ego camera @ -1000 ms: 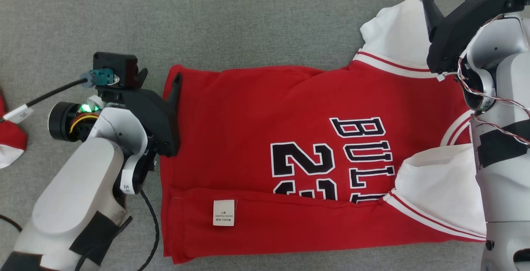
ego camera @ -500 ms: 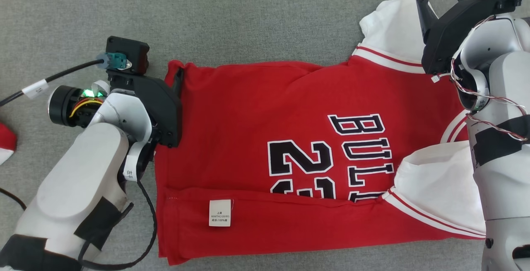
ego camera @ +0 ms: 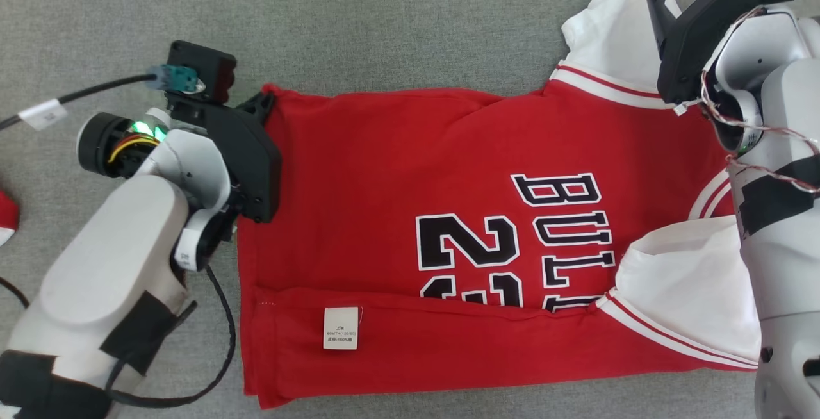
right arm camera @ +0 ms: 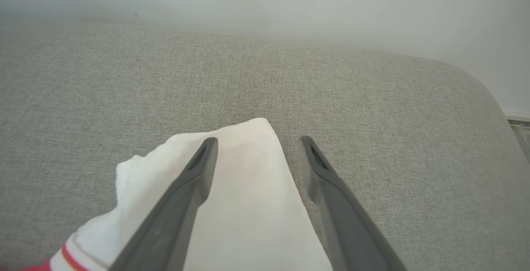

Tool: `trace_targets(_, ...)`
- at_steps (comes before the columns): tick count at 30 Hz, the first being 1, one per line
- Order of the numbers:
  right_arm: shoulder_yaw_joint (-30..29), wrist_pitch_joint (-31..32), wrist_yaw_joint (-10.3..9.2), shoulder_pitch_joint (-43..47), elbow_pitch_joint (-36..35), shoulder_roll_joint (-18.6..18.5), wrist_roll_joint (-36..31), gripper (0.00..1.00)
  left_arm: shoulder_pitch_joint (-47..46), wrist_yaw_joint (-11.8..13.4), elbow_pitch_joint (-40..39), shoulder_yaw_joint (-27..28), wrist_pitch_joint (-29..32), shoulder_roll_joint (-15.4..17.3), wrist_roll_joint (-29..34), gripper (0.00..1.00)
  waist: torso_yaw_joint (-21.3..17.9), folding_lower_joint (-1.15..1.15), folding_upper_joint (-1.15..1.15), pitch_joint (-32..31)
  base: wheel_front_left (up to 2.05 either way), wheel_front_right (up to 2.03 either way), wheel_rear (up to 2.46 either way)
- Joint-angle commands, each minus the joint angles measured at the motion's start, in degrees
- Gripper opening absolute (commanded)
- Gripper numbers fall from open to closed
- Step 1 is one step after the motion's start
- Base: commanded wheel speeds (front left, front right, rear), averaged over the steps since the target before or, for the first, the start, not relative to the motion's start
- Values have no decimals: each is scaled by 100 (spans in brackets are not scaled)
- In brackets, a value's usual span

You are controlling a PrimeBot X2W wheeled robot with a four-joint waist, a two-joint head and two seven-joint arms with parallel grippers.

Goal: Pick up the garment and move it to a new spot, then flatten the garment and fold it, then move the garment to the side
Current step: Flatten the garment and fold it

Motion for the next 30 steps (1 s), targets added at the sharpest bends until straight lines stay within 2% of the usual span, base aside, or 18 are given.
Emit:
trace_targets(1, -38, 45, -14, -106, 95, -65, -48, 100, 24, -23, 30, 44, 51, 131, -70, 0, 35, 0, 0, 38, 0, 0, 0)
trace_targets(4, -384, 148, -14, -349, 340, -170, -253, 100, 67, -94, -222, 68, 35, 159, -154, 0, 168, 0, 0, 135, 0, 0, 0)
trace_targets(9, -621, 258, -14, -548, 500, -145, -485, 100, 165, -59, -495, 73, 64, 230, -194, 0, 284, 0, 0, 283, 0, 0, 0)
trace_targets(14, -580, 530, -14, -591, 757, -197, -798, 100, 213, 10, -781, 160, 48, 316, -263, 0, 354, 0, 0, 423, 0, 0, 0)
trace_targets(22, -532, 440, -12, -633, 1031, -118, -894, 100, 95, 140, -1009, 149, 39, 285, -178, 0, 433, 0, 0, 610, 0, 0, 0)
trace_targets(23, -503, 466, 1, -643, 1079, -101, -897, 59, 104, 145, -1014, 141, 34, 281, -174, 0, 432, 0, 0, 621, 0, 0, 0)
trace_targets(25, -431, 503, 0, -667, 1185, -123, -900, 0, 91, 158, -1022, 156, -40, 269, -163, 0, 428, 0, 0, 637, 0, 0, 0)
trace_targets(27, -421, 466, -2, -697, 1236, -152, -894, 0, 86, 176, -1010, 199, -145, 279, -143, 0, 405, 0, 0, 618, 0, 0, 0)
trace_targets(30, -597, 80, -15, -814, 1074, -262, -1039, 0, 46, 175, -996, 270, -360, 296, -100, 0, 364, 0, 0, 571, 0, 0, 0)
